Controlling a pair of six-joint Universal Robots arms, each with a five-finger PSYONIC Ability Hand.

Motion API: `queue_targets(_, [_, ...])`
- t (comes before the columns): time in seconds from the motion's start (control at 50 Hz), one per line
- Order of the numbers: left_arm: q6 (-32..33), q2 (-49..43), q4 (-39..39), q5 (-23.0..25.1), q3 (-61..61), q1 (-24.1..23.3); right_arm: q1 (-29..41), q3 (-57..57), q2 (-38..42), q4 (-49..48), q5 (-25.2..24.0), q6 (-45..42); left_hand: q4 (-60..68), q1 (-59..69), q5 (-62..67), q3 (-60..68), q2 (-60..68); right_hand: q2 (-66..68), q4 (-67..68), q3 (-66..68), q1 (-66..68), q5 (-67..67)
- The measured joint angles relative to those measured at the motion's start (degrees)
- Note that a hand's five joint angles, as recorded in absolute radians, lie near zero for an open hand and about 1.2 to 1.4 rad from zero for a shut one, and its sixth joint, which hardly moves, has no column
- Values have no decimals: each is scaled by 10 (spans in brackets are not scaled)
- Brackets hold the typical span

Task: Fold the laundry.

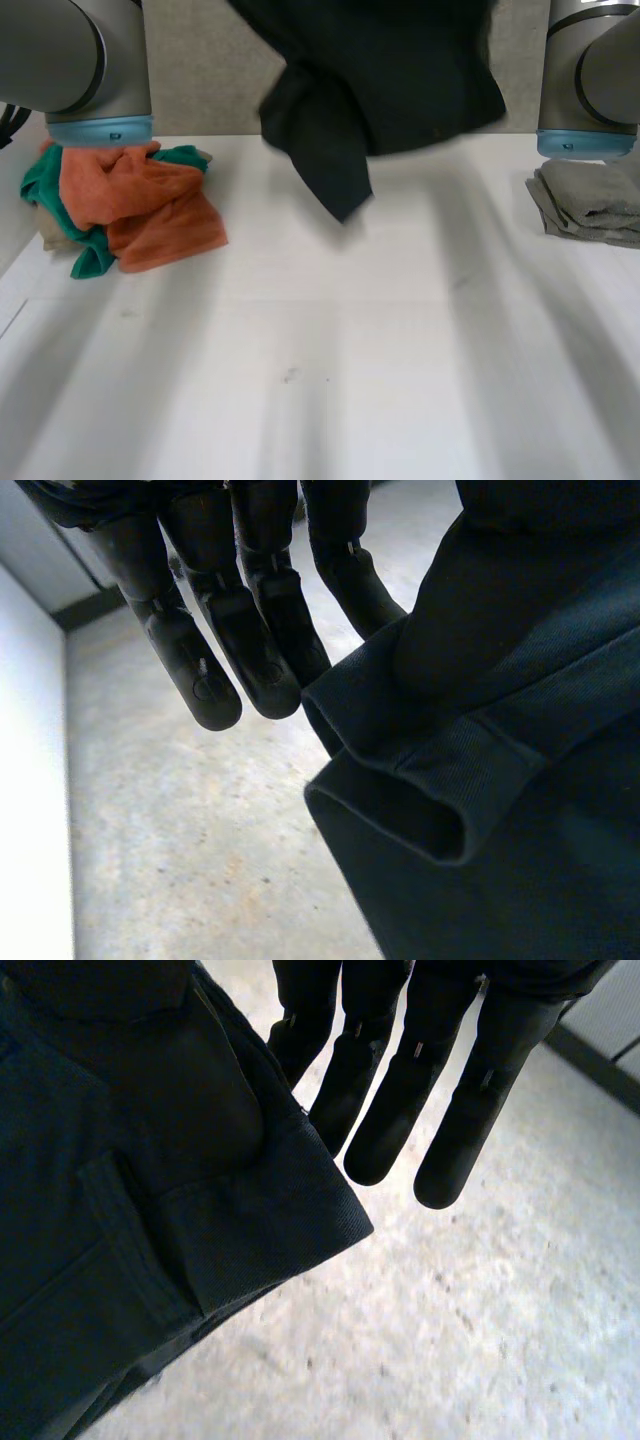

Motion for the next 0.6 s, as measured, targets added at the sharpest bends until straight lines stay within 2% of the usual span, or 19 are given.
queue_targets(0.12, [-13, 17, -36, -21, -61, 3, 4, 14, 18, 16, -36, 1, 0, 0, 0, 0, 0, 1, 0, 0, 0, 4])
queue_targets(0.26, [-10, 15, -99, -20, -210, 8, 4, 76, 66, 109, -85, -2, 0, 0, 8, 0, 0, 3, 0, 0, 0, 4])
queue_targets(0.4, [-1, 5, -116, -14, -327, 6, 2, 146, 105, 158, -98, -17, 0, 0, 8, 1, 1, 3, 0, 0, 0, 5])
queue_targets(0.5, [29, 15, -153, -13, -424, 3, 2, 229, 116, 202, -100, -61, 0, 0, 8, 1, 1, 3, 0, 0, 0, 5])
queue_targets(0.6, [98, 90, -246, -5, -513, -8, 2, 314, 59, 289, -98, -124, 0, 0, 8, 1, 1, 4, 0, 0, 0, 5])
